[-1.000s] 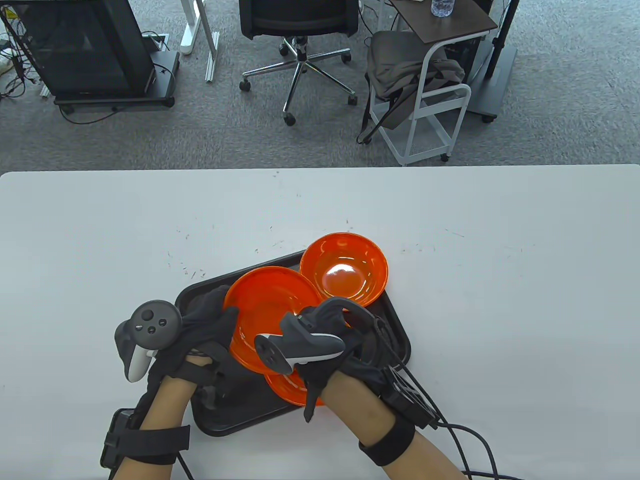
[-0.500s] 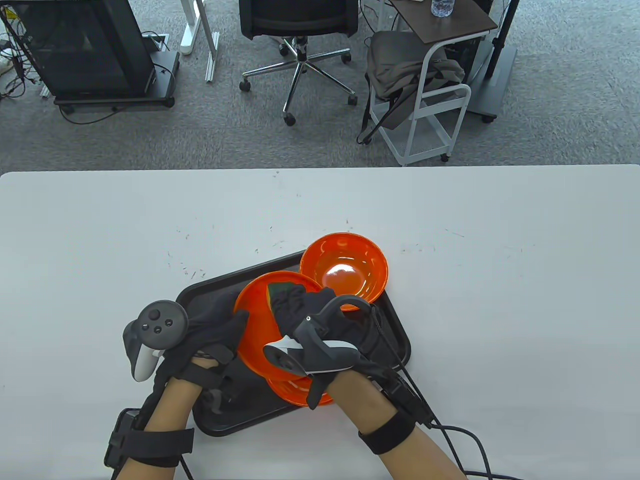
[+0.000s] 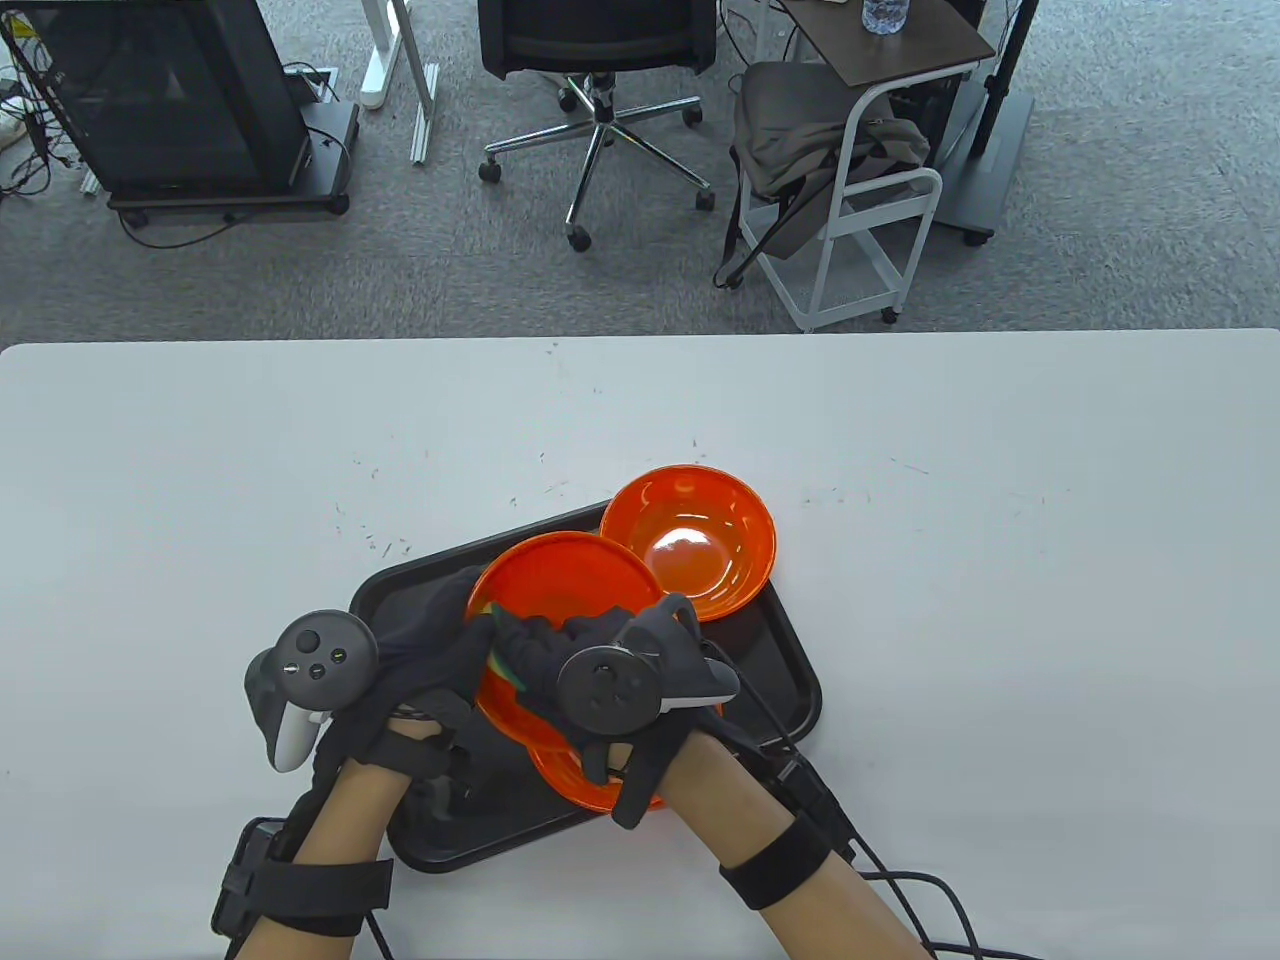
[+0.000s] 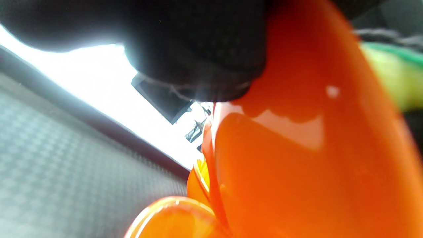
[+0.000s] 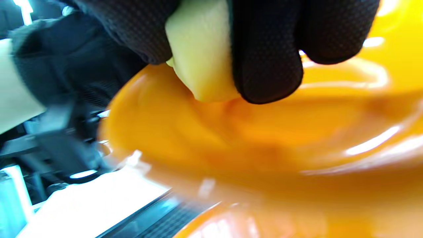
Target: Wipe bowl with sponge
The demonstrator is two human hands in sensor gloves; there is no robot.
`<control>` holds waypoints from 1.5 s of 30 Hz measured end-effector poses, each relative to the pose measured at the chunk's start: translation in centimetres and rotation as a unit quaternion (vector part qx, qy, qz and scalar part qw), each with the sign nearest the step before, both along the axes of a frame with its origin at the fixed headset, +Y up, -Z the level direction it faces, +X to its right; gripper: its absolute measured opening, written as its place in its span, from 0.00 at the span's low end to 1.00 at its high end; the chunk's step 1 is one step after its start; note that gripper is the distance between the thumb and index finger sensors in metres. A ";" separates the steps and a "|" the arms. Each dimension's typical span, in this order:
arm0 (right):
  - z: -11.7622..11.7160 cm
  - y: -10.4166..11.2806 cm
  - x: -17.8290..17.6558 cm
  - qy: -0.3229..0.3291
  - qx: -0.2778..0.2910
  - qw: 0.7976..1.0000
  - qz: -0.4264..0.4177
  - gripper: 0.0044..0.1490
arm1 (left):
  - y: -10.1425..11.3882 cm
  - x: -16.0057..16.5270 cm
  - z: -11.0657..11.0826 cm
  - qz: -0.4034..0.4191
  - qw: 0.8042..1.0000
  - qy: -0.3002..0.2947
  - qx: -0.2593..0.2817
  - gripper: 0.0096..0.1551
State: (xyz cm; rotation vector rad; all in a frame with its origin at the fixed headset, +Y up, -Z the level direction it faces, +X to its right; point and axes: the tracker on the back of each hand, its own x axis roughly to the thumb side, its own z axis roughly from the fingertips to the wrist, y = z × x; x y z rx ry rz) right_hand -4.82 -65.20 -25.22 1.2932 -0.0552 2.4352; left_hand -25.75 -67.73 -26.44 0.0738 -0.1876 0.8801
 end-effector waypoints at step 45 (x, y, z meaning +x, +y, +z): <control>-2.2 -0.9 11.2 -0.267 -0.020 0.925 -0.269 0.31 | 0.1 -4.2 -0.2 0.117 0.990 0.059 -0.056 0.31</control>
